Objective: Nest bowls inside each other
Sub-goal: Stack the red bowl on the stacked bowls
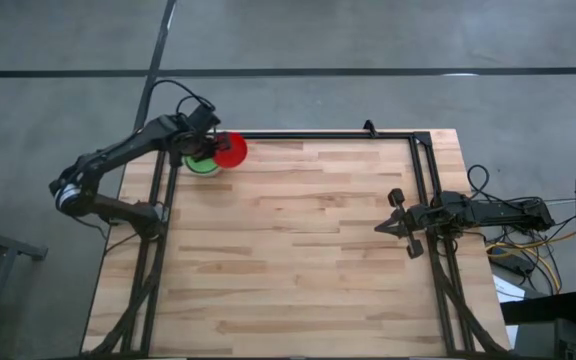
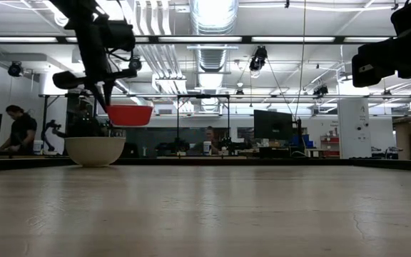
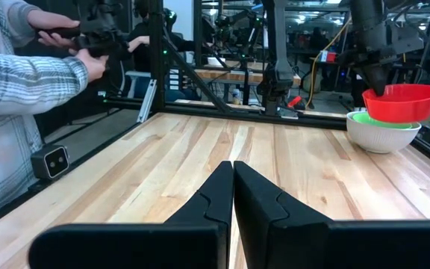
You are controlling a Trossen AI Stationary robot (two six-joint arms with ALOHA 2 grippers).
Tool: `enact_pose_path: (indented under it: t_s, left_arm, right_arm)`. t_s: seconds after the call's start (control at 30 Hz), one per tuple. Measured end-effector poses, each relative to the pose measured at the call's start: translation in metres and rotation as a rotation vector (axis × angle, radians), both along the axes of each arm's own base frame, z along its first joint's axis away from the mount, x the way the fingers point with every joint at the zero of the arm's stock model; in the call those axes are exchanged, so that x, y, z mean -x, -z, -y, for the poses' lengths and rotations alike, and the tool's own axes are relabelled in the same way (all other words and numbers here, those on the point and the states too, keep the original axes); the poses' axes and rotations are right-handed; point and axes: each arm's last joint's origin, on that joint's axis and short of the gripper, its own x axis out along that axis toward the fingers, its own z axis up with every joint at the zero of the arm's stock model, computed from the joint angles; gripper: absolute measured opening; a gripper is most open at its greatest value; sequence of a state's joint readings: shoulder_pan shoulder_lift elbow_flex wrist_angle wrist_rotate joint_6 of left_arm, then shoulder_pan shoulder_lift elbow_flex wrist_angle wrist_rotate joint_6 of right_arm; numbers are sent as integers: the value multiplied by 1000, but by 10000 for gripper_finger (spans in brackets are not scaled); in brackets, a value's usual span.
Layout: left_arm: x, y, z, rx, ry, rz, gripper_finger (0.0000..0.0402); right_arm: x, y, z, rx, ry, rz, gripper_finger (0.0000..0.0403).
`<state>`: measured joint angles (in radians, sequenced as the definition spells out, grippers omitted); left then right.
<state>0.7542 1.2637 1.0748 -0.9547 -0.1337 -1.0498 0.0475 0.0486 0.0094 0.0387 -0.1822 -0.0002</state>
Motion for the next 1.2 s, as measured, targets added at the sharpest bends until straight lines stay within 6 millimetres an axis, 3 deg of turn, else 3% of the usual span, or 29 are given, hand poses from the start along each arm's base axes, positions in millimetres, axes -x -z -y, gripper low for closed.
enact_pose_path:
  t_s: [1.2]
  left_arm:
    - [46, -13, -1, 17, -251, -41, 5]
  right_arm:
    - [0, 0, 0, 0, 0, 0, 9]
